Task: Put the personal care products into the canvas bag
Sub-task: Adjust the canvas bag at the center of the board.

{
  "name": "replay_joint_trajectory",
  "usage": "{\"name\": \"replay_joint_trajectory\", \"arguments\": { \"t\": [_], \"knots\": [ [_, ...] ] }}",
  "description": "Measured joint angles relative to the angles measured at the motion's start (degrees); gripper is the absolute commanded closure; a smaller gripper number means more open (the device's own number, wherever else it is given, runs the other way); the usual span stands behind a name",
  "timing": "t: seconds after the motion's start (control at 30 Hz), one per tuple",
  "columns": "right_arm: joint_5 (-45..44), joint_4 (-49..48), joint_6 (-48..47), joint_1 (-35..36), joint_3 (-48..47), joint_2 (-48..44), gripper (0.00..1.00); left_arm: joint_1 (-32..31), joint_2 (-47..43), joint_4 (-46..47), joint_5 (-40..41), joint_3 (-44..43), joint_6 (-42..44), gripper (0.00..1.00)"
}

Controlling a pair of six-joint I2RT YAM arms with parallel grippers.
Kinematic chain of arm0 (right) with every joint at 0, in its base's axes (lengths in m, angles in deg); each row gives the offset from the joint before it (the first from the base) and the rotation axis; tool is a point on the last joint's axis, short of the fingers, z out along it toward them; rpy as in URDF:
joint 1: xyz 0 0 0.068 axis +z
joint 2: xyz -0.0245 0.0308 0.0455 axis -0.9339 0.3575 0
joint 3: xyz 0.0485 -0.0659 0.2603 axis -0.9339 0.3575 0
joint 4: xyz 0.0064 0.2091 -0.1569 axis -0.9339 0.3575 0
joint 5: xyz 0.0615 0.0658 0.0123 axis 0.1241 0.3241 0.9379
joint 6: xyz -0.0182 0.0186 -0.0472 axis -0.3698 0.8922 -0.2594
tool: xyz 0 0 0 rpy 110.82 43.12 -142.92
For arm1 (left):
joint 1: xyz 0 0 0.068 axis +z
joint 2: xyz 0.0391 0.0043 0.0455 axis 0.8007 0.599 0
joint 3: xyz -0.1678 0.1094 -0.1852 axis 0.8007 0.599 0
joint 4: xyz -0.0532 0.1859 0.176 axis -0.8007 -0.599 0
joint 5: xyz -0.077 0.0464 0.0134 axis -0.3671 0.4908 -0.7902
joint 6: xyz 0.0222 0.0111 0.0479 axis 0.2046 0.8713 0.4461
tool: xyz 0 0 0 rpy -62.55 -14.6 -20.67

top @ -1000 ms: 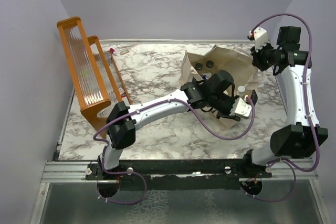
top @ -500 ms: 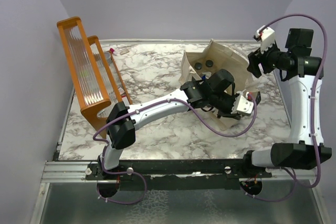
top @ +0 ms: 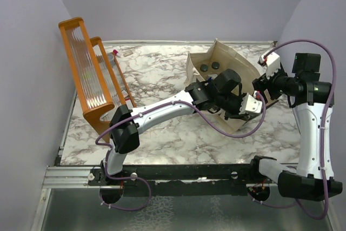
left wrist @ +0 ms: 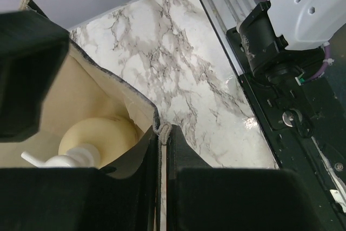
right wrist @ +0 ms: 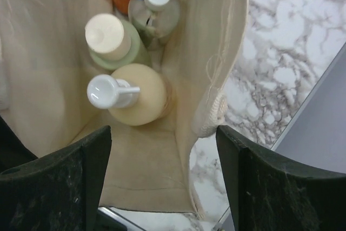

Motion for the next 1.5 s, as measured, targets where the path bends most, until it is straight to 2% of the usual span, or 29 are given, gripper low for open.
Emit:
{"name": "replay_joint_trajectory", "arguments": {
  "t": [0.23,0.37,0.47,0.67,0.8,1.03,1.27,1.5],
  "knots": [
    [-4.0,-0.09,-0.48,0.0,3.98,1.22,0.3,0.04,0.0,-0.02,0.0,-0.07,-0.26,1.0],
    [-6.45,-1.09,-0.31,0.0,4.13,1.68,0.48,0.04,0.0,-0.02,0.0,-0.07,-0.24,1.0],
    [-7.52,-2.01,-0.07,0.0,4.22,1.99,0.55,0.04,0.0,-0.11,-0.02,-0.07,-0.22,1.0],
    [-8.63,-3.23,0.55,0.0,4.31,2.54,0.39,0.04,0.0,-0.24,-0.07,0.0,-0.2,1.0],
    [-7.63,-3.28,1.01,0.0,1.75,2.69,0.34,0.04,0.0,-0.24,-0.07,0.0,-0.2,1.0],
    [3.5,-3.48,1.57,0.0,-5.05,2.43,0.37,0.04,0.0,-0.66,-0.52,0.07,0.57,1.0],
    [12.92,-3.19,0.96,0.02,-3.89,5.16,0.39,0.09,0.0,-1.73,-2.01,0.2,2.8,1.0],
    [14.99,-2.84,-1.6,2.1,-0.09,7.26,0.36,0.31,0.0,-3.56,-4.0,0.2,5.38,1.0]
  ]
}}
